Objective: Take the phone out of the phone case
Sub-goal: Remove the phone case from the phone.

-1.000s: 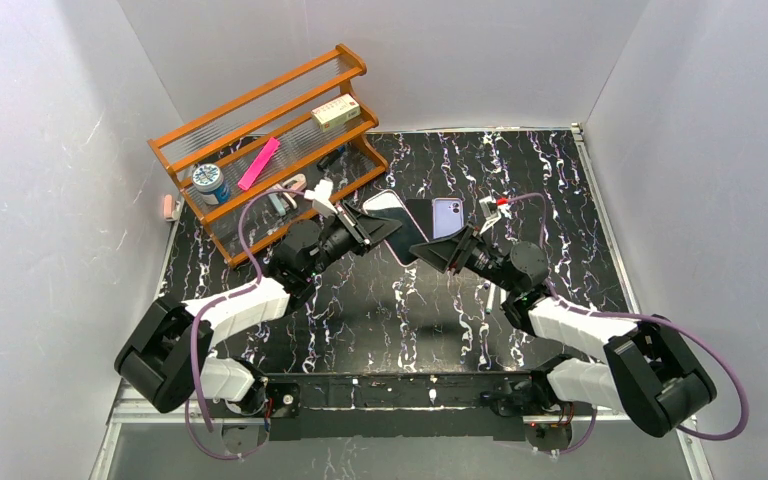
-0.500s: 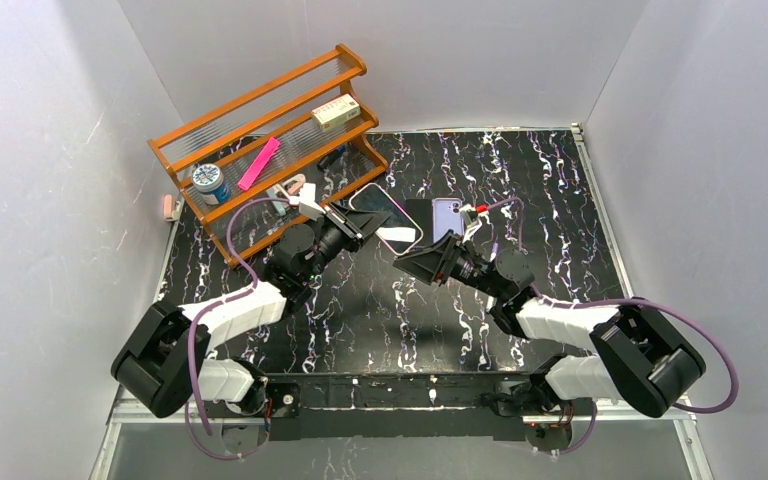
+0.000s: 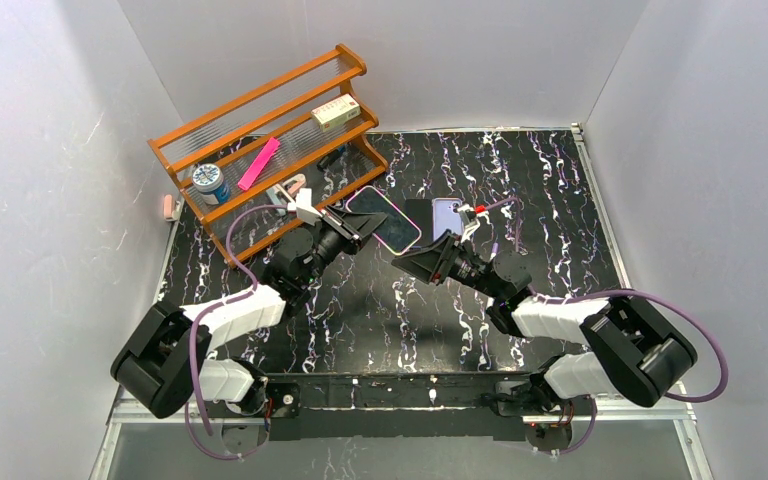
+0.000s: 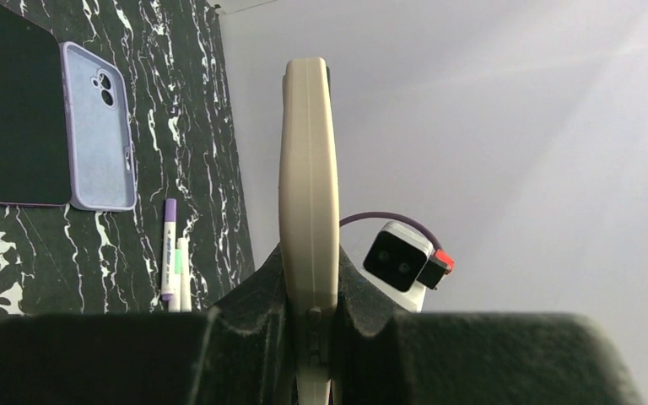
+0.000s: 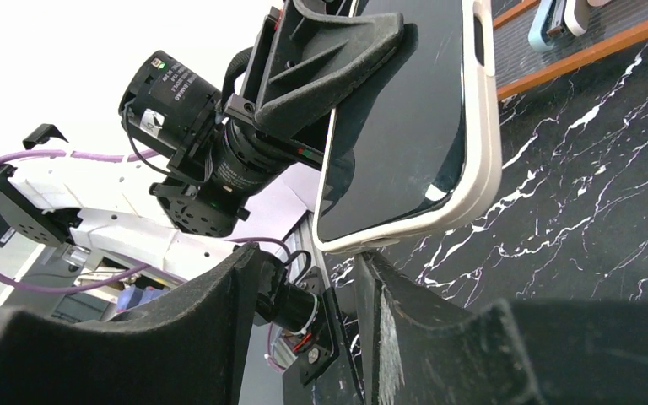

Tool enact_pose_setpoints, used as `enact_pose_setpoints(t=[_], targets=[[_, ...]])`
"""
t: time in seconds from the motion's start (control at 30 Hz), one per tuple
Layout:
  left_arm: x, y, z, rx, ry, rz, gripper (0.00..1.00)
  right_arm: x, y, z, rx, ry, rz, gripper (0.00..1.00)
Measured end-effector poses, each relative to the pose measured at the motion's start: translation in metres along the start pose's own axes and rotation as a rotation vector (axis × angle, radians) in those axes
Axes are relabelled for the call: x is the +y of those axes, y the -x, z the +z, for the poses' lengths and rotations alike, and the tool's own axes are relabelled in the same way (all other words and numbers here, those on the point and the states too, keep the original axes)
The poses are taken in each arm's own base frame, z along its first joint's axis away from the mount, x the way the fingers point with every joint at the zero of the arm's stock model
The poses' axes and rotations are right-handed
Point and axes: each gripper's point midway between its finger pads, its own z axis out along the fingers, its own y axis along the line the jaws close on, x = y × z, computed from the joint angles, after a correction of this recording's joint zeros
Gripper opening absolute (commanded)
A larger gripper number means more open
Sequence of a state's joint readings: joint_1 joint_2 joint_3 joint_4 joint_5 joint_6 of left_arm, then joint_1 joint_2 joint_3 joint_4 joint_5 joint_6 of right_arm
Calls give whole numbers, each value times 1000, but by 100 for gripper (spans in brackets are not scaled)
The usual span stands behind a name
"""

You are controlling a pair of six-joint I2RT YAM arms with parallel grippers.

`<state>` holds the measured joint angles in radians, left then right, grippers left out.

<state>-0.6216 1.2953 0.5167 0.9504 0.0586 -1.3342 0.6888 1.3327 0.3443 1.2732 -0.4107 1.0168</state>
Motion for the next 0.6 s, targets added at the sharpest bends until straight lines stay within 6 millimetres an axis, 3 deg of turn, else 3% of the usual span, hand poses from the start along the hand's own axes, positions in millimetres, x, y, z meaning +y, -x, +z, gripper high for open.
enact_pose_setpoints(t=[0.27, 0.6], targets=[[-7, 3, -4, -17, -24, -60, 0, 4, 5, 2, -27, 26, -17, 34], [-11, 3, -4, -17, -36, -105, 0, 6, 10, 4, -56, 52, -43, 30]])
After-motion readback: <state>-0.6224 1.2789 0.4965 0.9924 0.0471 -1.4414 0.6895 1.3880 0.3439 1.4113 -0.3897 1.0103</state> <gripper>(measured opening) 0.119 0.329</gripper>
